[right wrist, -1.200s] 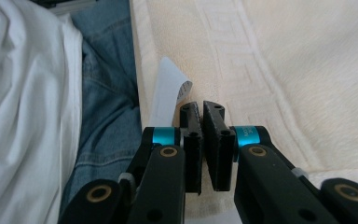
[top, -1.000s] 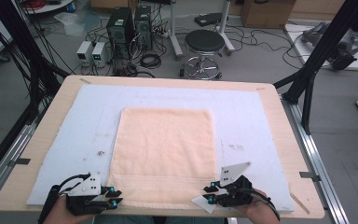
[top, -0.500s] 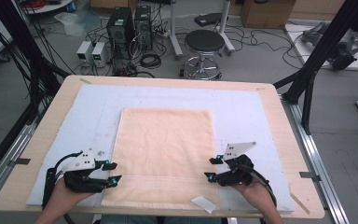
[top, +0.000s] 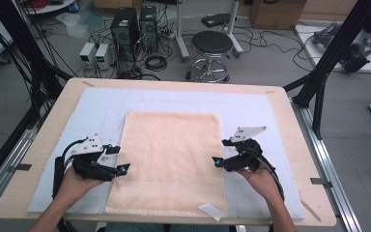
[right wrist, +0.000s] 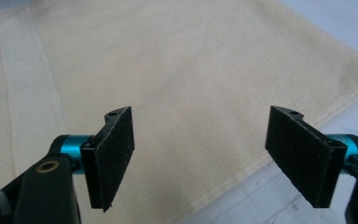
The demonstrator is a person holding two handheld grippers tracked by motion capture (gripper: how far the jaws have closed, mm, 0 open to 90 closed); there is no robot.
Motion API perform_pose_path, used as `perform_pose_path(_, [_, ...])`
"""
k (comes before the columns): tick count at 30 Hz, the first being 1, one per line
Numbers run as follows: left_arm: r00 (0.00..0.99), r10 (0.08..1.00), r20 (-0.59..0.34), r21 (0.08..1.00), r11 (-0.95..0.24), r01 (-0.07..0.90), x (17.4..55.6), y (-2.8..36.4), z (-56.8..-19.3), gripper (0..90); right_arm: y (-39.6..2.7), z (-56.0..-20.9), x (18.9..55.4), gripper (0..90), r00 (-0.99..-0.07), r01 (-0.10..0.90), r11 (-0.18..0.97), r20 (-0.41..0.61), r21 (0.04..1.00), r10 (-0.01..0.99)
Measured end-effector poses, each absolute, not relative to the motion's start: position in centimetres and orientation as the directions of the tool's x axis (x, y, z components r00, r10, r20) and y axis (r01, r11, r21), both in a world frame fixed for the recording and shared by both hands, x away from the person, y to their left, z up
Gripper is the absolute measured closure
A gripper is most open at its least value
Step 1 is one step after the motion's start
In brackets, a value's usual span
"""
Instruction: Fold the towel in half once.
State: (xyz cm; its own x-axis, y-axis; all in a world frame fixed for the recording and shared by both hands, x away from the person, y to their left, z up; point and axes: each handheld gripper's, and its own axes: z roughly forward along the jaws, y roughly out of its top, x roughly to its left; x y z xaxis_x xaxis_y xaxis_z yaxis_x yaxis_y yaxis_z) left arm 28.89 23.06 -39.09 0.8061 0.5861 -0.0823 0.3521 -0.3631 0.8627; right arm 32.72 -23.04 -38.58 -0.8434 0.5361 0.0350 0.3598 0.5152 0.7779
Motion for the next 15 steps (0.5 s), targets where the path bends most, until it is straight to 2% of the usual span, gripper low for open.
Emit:
perform_pose_path(9, [0.785,0.613,-0.088,0.853,-0.361,0.378,31.2,23.7,-37.3,22.9,-21.7,-36.9,34.6,21.6,-0.848,0.318,0.542,-0.022,0.778,0.529])
perform_pose_path(15, [0.784,0.618,-0.061,0.842,-0.389,0.372,32.4,23.7,-36.4,23.2,-21.4,-36.8,35.5,21.6,-0.846,0.321,0.527,-0.011,0.787,0.533])
